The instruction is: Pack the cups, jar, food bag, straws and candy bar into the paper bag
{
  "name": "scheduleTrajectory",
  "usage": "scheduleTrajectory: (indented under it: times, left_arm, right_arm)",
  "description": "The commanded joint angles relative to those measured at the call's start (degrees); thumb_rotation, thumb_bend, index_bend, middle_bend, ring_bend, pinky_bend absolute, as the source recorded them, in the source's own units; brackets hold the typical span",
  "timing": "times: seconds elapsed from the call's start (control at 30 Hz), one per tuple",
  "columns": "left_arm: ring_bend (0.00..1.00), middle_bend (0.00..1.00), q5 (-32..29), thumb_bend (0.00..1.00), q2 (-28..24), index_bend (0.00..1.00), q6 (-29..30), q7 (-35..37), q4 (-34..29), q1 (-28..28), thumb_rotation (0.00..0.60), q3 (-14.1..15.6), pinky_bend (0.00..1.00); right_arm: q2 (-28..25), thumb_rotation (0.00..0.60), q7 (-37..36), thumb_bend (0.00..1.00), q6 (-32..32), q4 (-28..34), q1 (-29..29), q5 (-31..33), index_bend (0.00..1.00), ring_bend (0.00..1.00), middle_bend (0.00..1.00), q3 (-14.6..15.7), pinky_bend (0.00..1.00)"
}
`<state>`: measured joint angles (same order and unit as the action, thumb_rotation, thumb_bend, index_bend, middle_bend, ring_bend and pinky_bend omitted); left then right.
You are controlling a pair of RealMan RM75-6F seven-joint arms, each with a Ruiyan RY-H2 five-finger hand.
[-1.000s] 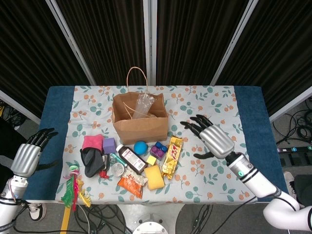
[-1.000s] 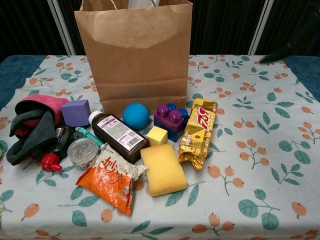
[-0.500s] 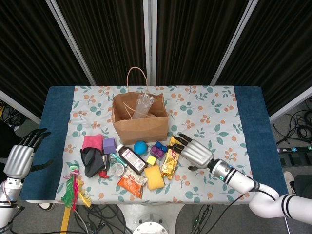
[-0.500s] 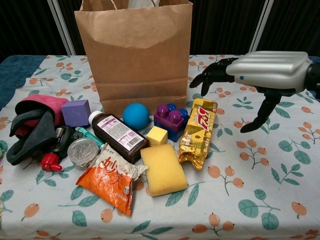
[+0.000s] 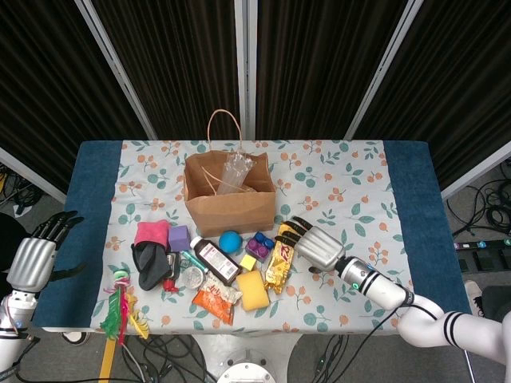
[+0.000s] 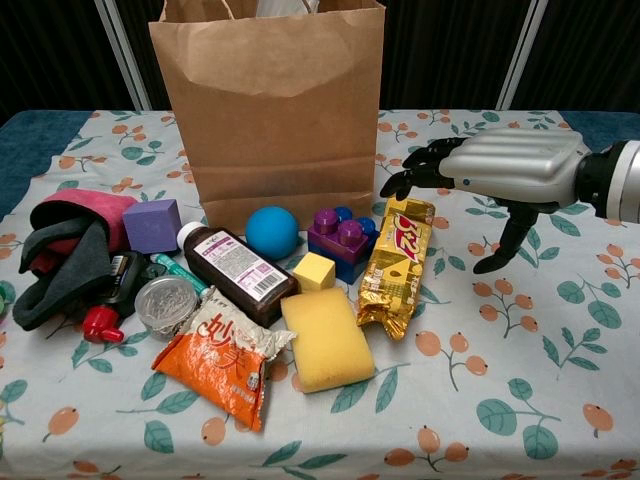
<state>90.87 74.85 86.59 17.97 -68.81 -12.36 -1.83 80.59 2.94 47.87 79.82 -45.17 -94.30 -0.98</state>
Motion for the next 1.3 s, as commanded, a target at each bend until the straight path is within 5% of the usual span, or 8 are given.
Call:
scheduleTrajectory:
  times: [0.03, 0.67, 1.1, 1.3]
  left_arm:
    - [0.15, 0.25, 0.03, 0.13, 0.19, 0.23, -0.1, 0.53, 0.58, -0.15, 0.6, -0.08, 0.25]
    - [0.15, 0.25, -0.32, 0.13, 0.09, 0.23, -0.4, 1.46, 1.71, -0.41, 0.6, -0.44, 0.25]
    - [0.15, 0.25, -0.11, 0.13, -0.2, 0.23, -0.2, 1.23, 0.82, -0.3, 0.6, -0.24, 0.25]
    - [0.16, 0.25, 0.12, 0.13, 0.25, 0.23, -0.43, 1.26, 1.12, -0.38, 0.6, 0.0, 0.25]
  right_arm:
    - [3.14, 0.6, -2.64, 0.0, 1.49, -3.62, 0.13, -0.36, 0.1, 0.0, 0.14, 0.54, 0.04]
    - [8.89, 0.6, -8.86, 0.0, -0.79, -11.28, -2.64, 0.57, 0.08, 0.0, 0.14, 1.67, 0.04]
    - [-1.09, 0.6, -5.52, 0.0, -0.57, 0.8, 0.33, 4.0, 0.06, 0.15, 0.23, 3.84, 0.1]
    - [-1.77, 0.6, -3.67, 0.0, -0.29, 2.18, 1.2, 4.79, 0.06, 0.13, 0.24, 4.02, 0.1]
